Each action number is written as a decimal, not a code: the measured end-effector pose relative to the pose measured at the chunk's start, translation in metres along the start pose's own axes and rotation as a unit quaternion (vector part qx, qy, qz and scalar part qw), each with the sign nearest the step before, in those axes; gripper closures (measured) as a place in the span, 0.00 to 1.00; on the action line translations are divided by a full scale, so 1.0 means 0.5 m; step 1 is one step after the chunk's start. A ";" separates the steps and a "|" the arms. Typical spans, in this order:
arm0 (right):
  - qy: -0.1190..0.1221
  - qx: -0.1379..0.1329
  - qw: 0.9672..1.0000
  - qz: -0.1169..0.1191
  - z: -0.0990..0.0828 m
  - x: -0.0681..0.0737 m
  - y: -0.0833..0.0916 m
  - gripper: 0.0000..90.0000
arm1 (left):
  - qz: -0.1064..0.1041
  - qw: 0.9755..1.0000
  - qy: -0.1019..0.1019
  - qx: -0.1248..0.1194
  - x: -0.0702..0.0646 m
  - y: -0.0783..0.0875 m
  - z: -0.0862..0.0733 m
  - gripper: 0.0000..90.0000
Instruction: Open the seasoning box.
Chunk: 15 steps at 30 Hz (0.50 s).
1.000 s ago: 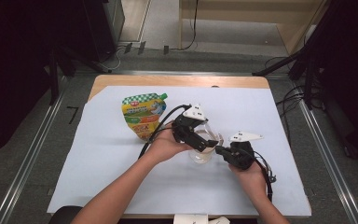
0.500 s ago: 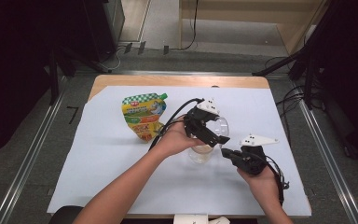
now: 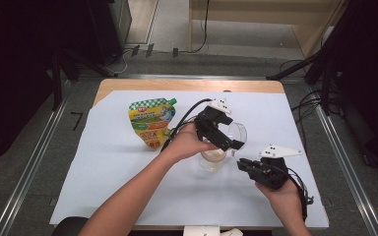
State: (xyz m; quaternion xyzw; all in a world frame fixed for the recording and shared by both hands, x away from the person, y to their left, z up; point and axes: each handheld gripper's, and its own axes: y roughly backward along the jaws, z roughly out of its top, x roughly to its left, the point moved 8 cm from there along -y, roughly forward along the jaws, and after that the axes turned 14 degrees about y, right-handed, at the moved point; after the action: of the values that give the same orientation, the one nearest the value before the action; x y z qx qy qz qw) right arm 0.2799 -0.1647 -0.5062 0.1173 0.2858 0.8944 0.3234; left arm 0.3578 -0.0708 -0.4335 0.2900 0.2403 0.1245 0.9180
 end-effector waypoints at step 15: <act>-0.006 -0.009 1.000 0.021 0.007 0.023 -0.003 0.72 | 0.014 1.000 -0.013 0.015 0.003 0.069 0.011 0.18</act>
State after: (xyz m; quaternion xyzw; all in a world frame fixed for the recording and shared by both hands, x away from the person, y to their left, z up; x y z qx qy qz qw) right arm 0.2735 -0.1549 -0.5038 0.1259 0.2728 0.9030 0.3070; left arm 0.3585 -0.0453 -0.4098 0.3089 0.2266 0.1300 0.9145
